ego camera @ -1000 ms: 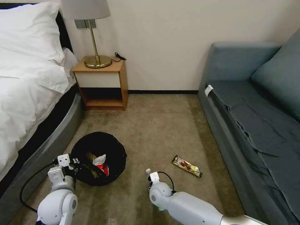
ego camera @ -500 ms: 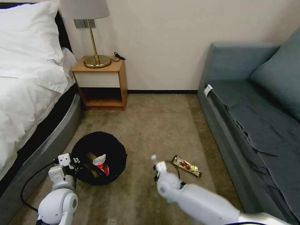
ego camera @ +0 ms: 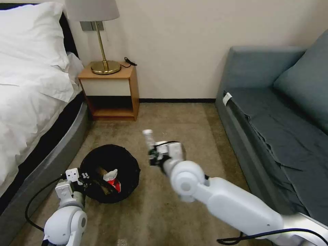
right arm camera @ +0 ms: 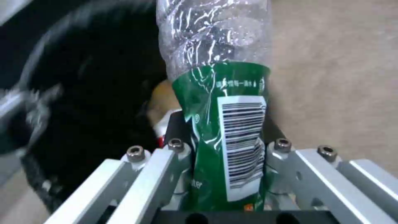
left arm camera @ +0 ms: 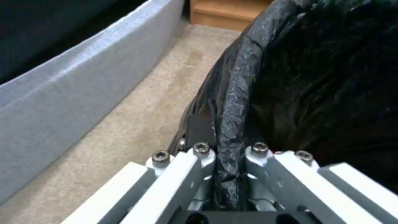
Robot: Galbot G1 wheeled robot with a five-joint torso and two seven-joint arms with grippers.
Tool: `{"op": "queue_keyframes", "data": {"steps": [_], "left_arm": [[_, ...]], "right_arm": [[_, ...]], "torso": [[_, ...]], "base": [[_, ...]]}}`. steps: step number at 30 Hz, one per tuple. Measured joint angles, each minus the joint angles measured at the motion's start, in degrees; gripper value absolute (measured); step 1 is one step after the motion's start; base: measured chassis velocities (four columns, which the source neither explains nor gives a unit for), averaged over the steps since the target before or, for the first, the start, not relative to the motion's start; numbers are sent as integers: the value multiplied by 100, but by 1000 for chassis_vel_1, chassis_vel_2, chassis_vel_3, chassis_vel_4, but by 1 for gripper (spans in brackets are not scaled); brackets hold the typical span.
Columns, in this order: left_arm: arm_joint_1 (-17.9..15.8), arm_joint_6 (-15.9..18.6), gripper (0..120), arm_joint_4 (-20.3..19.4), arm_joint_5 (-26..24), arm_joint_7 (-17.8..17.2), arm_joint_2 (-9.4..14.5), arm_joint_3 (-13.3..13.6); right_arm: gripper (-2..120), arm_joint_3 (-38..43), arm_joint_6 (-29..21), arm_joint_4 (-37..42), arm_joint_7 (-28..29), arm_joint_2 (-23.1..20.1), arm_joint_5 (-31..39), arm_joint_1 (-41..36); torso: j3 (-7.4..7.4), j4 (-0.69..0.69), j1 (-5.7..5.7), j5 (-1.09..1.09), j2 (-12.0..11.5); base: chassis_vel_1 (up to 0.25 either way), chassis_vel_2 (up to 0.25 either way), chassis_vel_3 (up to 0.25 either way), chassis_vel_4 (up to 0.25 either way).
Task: Pick up the trash bin, then pick up the garbage on the floor and place it into the trash bin.
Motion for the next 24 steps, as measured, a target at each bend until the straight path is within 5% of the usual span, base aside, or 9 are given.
{"op": "queue_keyframes", "data": {"steps": [11, 24], "left_arm": [[60, 17, 3, -179, 96, -13, -218, 155], [72, -2, 3, -202, 125, -7, -319, 250]], "right_arm": [[20, -659, 212, -970, -142, 578, -334, 84], [68, -757, 331, -1237, -261, 578, -663, 153]], "torso": [[0, -1, 0, 0, 0], [0, -2, 0, 1, 0]], "base": [[0, 0, 0, 0], [0, 0, 0, 0]]}}
